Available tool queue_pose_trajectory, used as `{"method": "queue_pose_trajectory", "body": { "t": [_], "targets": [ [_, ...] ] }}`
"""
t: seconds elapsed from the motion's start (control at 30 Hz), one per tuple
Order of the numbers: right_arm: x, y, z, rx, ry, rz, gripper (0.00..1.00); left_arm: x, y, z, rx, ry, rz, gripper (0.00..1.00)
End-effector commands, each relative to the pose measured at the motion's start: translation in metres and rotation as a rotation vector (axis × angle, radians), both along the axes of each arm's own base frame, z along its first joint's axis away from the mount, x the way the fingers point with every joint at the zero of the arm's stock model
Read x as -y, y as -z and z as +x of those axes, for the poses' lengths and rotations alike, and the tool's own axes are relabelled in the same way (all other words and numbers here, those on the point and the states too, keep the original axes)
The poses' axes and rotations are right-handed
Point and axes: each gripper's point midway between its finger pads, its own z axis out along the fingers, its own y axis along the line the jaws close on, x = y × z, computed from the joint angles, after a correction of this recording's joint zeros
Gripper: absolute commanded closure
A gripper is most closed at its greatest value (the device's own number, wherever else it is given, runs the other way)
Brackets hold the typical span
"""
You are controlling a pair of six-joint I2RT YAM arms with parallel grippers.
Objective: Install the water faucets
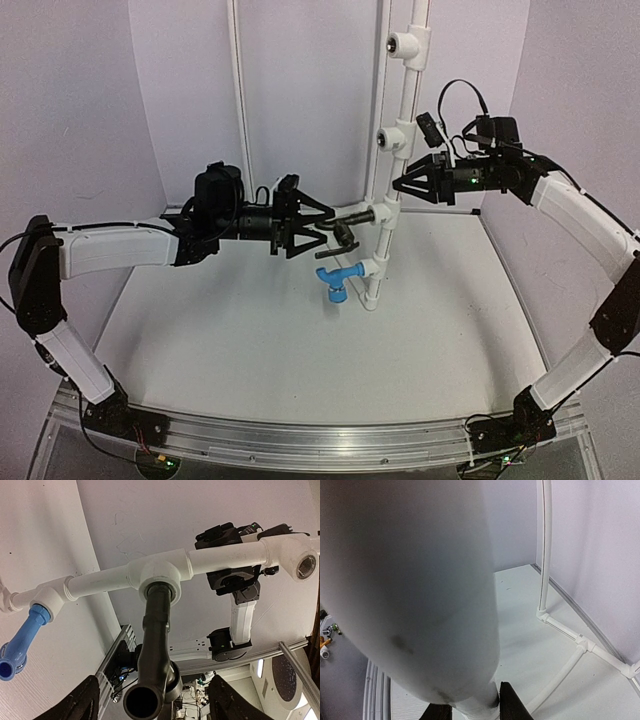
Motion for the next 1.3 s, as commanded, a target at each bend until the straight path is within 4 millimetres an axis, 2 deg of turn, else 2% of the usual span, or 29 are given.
{"method": "queue_pose_trajectory", "body": {
  "t": [0.0,0.43,0.73,0.97,1.03,1.27],
  "targets": [
    [-0.007,0.011,-0.003,-0.07,-0.025,-0.014,0.68,0.007,-0.038,0.0,0.072,0.037,-0.103,0.29],
    [-0.009,0.009,-0.006,-0.081,-0.043,-0.002,0.64,0.024,-0.026,-0.008,0.056,0.104,-0.101,0.38],
    [-0.012,0.01,-0.006,-0.103,-0.058,0.007,0.64,0.033,-0.028,-0.016,0.067,0.132,-0.123,0.55],
    [-0.016,0.01,-0.011,-0.122,-0.077,0.014,0.67,0.031,-0.029,-0.014,0.127,0.106,-0.106,0.7],
    [-0.017,0.01,-0.012,-0.13,-0.08,0.016,0.68,0.031,-0.026,-0.014,0.166,0.108,-0.075,0.75],
    [-0.018,0.011,-0.015,-0.148,-0.092,0.022,0.75,0.034,-0.014,-0.007,0.253,0.1,0.007,0.84]
  ]
}}
